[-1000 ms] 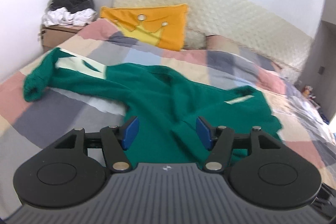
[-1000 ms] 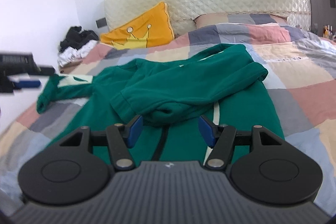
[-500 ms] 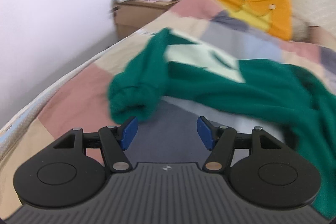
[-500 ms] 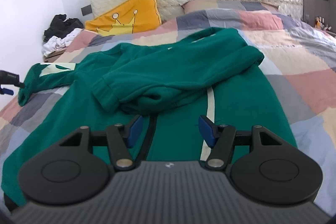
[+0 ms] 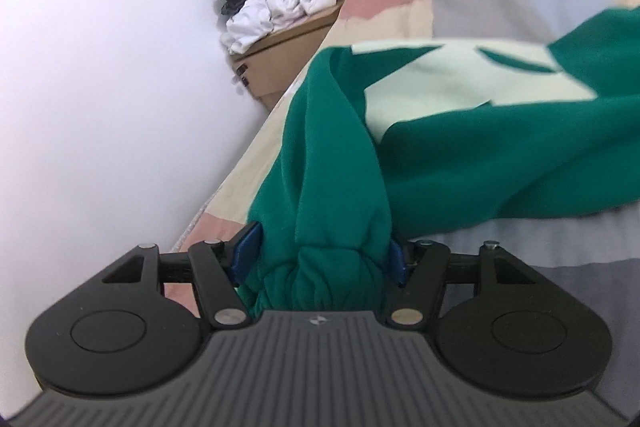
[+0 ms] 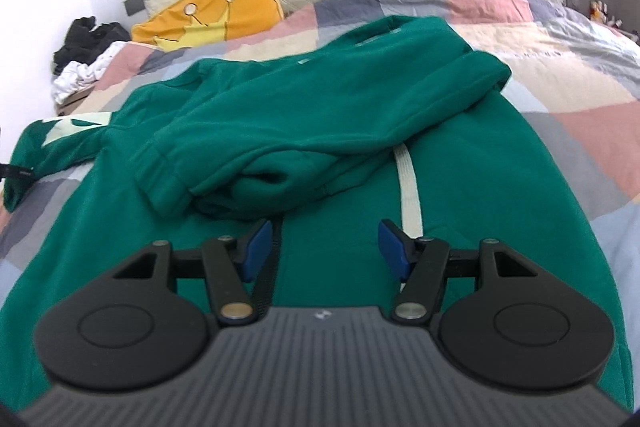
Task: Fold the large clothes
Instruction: 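Lift the held sleeve with the left gripper toward the hoodie body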
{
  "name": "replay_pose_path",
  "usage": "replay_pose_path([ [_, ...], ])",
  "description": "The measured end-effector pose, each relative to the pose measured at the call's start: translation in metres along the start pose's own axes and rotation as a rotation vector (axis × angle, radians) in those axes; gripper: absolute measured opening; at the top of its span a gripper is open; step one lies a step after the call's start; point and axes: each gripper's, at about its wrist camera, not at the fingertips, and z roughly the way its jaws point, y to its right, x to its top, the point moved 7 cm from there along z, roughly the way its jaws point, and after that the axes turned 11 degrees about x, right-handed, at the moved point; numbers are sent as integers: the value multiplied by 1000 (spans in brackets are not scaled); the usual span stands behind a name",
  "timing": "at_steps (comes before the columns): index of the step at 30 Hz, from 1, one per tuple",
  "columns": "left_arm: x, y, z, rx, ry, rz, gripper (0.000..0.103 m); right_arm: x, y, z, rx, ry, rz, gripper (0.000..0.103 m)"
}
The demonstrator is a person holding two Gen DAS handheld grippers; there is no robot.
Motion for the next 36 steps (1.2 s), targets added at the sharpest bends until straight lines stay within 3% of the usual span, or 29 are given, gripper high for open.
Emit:
replay_pose_path([
  [3, 5, -3, 3, -2, -23, 2, 35, 3, 2, -1, 0, 8, 22, 61],
  [5, 12, -6, -4, -21, -19, 3, 32, 7, 1, -4, 3, 21, 25, 61],
  [12, 63, -47, -72, -142, -38, -149, 30, 10, -2, -16, 19, 59, 24, 61],
  [17, 112, -67, -157, -211, -15, -174, 29, 17, 4, -31, 72, 100, 76, 62],
  [21, 146, -71, -234, -311, -6, -222, 29, 20, 4, -45, 88, 127, 61, 62],
  [27, 185, -30, -361, -561, 2, -206, 29, 24, 1, -75, 149, 184, 36, 62],
  [36, 202, 88, -546, -761, 113, -38, 29, 41, 31, -98, 156, 253, 130, 62],
])
